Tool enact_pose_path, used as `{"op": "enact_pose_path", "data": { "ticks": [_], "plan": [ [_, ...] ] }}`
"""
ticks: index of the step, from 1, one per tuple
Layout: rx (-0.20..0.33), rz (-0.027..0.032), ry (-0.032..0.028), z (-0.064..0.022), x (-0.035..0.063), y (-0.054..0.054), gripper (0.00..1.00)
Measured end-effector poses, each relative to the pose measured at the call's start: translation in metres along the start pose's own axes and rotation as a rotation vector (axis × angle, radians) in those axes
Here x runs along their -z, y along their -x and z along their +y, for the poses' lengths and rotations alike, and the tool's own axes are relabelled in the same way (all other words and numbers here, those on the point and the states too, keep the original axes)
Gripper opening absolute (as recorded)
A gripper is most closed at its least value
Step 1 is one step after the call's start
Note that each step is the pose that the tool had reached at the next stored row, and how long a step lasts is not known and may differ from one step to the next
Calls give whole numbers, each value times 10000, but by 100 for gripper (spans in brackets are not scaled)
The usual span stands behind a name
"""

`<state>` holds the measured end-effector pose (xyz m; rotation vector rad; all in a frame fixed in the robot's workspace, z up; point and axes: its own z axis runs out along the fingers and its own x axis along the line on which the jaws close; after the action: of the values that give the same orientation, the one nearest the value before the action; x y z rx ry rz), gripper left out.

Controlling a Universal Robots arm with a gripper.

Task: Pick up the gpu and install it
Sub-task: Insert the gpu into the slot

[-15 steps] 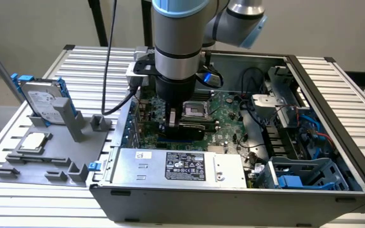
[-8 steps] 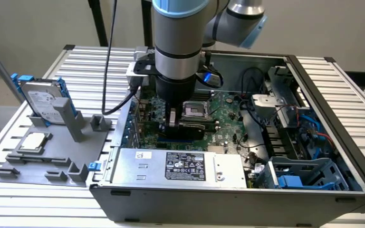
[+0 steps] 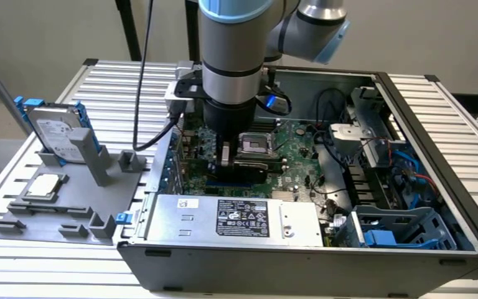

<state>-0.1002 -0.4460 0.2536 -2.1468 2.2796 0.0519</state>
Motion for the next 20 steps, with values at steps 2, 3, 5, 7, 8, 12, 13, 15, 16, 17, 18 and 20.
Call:
{"op": "enact_pose_path", "data": {
  "ticks": [2,3,5,7,8,12,13,15,16,17,18,20],
  "plan": [
    [7,1,0,1,-9,0,27],
    [11,2,1,1,-14,0,27],
    [21,1,3,1,-25,-1,27],
    [30,3,6,1,-34,-1,27],
    [34,3,8,1,-38,-1,27],
    [48,7,15,1,-54,-2,27],
    [52,4,18,1,-59,-1,27],
    [57,5,18,1,-64,-2,27],
    [60,4,20,1,-67,-2,27],
    [63,6,22,0,-68,-2,27],
    [66,6,23,0,-71,-2,27],
    [72,-8,18,-1,-82,-1,27]
  ]
}}
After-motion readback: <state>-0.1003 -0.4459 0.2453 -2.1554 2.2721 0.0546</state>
